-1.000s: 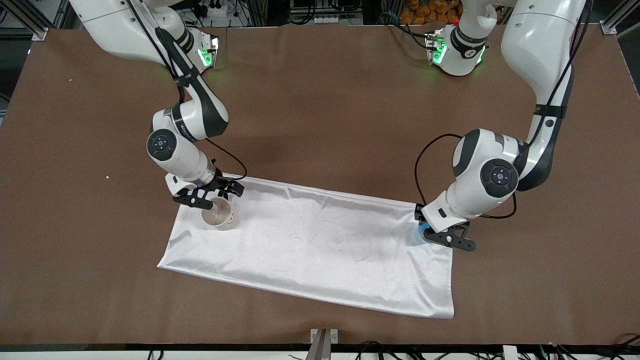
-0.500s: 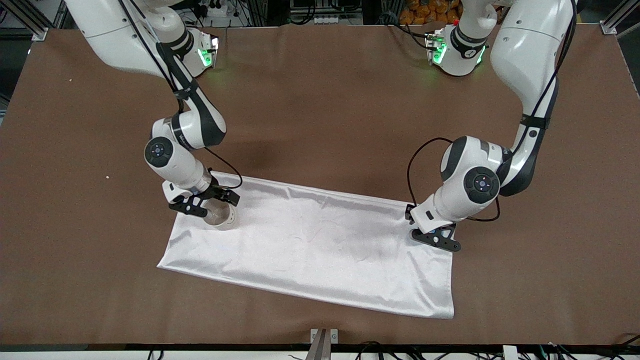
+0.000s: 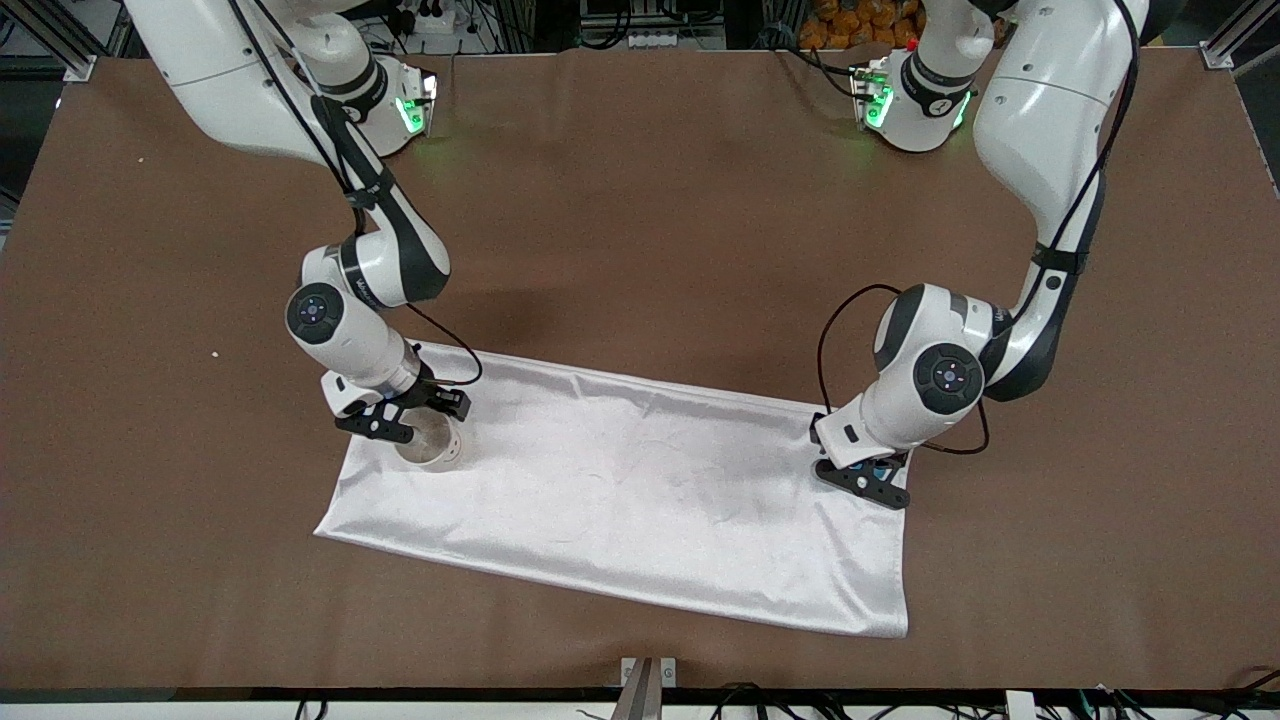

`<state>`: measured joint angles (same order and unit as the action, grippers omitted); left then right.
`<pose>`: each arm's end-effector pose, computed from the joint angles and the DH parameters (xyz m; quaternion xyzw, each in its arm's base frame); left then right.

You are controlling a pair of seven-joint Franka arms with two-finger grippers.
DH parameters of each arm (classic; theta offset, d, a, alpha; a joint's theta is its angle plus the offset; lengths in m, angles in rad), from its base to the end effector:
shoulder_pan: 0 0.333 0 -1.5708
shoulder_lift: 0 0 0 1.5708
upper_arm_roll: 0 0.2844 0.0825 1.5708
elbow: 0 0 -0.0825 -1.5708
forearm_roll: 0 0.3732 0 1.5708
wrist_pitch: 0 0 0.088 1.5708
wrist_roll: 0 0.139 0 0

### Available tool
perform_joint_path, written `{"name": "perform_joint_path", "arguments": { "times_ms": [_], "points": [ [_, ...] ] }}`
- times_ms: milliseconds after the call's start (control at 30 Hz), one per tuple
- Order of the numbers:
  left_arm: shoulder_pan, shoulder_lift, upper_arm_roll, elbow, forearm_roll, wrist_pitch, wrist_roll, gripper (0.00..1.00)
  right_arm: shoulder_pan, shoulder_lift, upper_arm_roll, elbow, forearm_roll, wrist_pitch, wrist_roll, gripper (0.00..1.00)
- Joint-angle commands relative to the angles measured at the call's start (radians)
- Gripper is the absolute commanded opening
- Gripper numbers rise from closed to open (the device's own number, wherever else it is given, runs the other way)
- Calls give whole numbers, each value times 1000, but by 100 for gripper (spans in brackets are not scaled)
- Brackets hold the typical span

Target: Place blue cup into white mug on table

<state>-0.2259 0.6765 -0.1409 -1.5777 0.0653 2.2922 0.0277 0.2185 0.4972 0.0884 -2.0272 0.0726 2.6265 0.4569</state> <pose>0.6370 -0.2318 0.1995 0.9793 -0.2005 0.0191 0.0222 0.5656 0.1797 0.1588 -0.9916 0.1116 -0.0327 0.0565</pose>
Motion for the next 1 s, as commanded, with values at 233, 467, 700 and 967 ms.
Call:
{"name": "perform_joint_path", "arguments": {
  "times_ms": [233, 467, 700, 967],
  "points": [
    [0, 14, 0, 15, 27, 10, 38, 0, -5, 14, 8, 25, -105, -2, -7, 0],
    [5, 9, 0, 15, 25, 10, 83, 0, 4, -2, 10, 28, -103, -16, 3, 0],
    [0, 3, 6, 22, 56, 9, 112, 0, 35, -45, 17, 30, -102, -71, 66, 0],
    [2, -31, 7, 24, 105, 3, 115, 0, 140, -66, 19, 33, -100, -86, 270, 0]
  ]
}}
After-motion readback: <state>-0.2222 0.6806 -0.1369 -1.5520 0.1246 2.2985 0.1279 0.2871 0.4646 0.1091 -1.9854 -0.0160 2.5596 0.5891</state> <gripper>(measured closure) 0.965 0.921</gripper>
